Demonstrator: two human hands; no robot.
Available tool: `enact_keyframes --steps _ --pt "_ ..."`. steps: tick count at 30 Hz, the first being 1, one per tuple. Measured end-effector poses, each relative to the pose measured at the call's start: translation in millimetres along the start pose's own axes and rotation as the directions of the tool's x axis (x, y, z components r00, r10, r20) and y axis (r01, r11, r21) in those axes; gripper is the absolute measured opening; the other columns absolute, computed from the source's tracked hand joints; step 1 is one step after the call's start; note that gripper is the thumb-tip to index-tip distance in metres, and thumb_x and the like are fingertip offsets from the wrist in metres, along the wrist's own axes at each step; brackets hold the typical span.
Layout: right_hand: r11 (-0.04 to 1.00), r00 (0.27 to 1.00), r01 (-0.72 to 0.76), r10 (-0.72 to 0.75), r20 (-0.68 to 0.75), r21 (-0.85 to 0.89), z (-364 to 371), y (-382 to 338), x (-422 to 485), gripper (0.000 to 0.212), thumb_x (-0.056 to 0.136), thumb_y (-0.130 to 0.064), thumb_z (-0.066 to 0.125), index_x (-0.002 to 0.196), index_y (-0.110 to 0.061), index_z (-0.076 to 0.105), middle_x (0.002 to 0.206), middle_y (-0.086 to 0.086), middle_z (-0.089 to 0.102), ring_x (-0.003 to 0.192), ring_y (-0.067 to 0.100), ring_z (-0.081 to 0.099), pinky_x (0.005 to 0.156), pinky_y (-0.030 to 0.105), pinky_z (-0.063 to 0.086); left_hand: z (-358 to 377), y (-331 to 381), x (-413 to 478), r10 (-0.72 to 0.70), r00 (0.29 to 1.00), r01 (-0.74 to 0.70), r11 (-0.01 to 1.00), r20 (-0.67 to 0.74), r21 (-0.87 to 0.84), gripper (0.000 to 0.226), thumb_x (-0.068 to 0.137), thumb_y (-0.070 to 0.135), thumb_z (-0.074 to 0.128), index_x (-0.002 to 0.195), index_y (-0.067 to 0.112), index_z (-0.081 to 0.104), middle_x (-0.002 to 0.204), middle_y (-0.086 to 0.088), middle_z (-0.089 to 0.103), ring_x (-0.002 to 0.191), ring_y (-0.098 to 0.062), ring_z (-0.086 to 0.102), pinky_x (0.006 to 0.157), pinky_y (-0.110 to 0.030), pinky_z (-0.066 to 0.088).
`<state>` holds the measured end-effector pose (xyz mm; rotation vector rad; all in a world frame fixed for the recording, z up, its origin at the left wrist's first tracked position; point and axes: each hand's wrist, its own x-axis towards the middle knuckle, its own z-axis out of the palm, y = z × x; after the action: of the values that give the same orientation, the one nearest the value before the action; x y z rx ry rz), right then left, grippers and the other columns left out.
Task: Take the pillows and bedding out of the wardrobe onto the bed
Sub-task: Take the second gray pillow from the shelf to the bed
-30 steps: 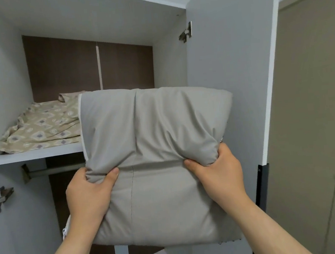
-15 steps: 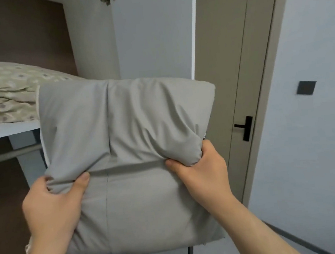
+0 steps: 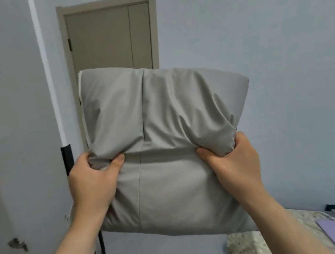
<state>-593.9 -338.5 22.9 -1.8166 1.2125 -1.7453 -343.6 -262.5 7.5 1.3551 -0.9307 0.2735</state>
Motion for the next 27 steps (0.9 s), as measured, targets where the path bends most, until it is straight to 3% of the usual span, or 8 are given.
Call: enact_keyframes --steps 4,8,14,16,19,27 --pt "0.994 0.993 -0.042 0.031 -0.115 -0.102 -76.5 44.7 16.0 0.047 0.053 -0.062 0.075 0.081 -0.037 0.047 0.079 -0.020 0.061 0.078 -0.012 0.053 0.057 0.021 0.038 83.4 33.7 -34.5 0.024 0.993 -0.009 0.993 0.117 -0.122 0.044 0.061 0.048 0.074 0.081 0.012 0.057 0.075 -0.002 0.060 0.070 -0.024 0.055 0.059 -0.031 0.036" --pt "0.966 0.966 -0.109 0.047 -0.253 -0.234 -158.7 81.4 25.2 0.048 0.053 -0.063 0.074 0.081 -0.035 0.047 0.078 -0.020 0.058 0.075 -0.012 0.053 0.057 0.018 0.036 172.8 71.6 -75.1 0.043 0.959 0.041 0.956 0.280 -0.290 0.044 0.059 0.050 0.070 0.078 0.012 0.057 0.075 -0.006 0.063 0.072 -0.029 0.060 0.060 -0.032 0.040" --pt "0.901 0.863 -0.279 0.084 -0.497 -0.332 -258.5 126.5 28.8 0.050 0.051 -0.064 0.075 0.081 -0.036 0.047 0.077 -0.021 0.059 0.075 -0.014 0.053 0.056 0.020 0.037 296.3 130.8 -134.4 0.151 0.858 0.078 0.906 0.491 -0.415 0.041 0.064 0.051 0.074 0.071 0.019 0.049 0.069 0.007 0.056 0.064 -0.011 0.051 0.052 -0.027 0.035" --pt "0.872 0.810 -0.343 0.086 -0.580 -0.349 -285.2 145.8 27.2 0.050 0.050 -0.065 0.076 0.082 -0.037 0.048 0.078 -0.021 0.061 0.074 -0.008 0.056 0.058 0.023 0.040 338.6 148.2 -157.1 0.201 0.805 0.096 0.883 0.558 -0.458 0.038 0.068 0.045 0.077 0.071 0.018 0.049 0.069 0.007 0.055 0.065 -0.008 0.051 0.052 -0.026 0.035" --pt "0.813 0.724 -0.448 0.085 -0.685 -0.373 -318.9 174.7 26.7 0.053 0.049 -0.067 0.073 0.082 -0.035 0.048 0.080 -0.018 0.061 0.074 0.000 0.057 0.062 0.032 0.044 400.6 171.9 -193.8 0.252 0.712 0.155 0.854 0.656 -0.496 0.037 0.070 0.042 0.077 0.075 0.016 0.051 0.071 0.008 0.055 0.066 -0.019 0.052 0.056 -0.032 0.036" --pt "0.590 0.430 -0.750 0.088 -0.899 -0.301 -395.3 269.9 -19.2 0.054 0.048 -0.068 0.072 0.083 -0.037 0.044 0.081 -0.024 0.055 0.071 0.004 0.051 0.059 0.024 0.038 543.2 207.4 -346.9 0.413 0.309 0.327 0.800 0.857 -0.503 0.045 0.062 0.052 0.074 0.084 0.017 0.056 0.085 -0.003 0.065 0.082 -0.030 0.059 0.066 -0.036 0.043"
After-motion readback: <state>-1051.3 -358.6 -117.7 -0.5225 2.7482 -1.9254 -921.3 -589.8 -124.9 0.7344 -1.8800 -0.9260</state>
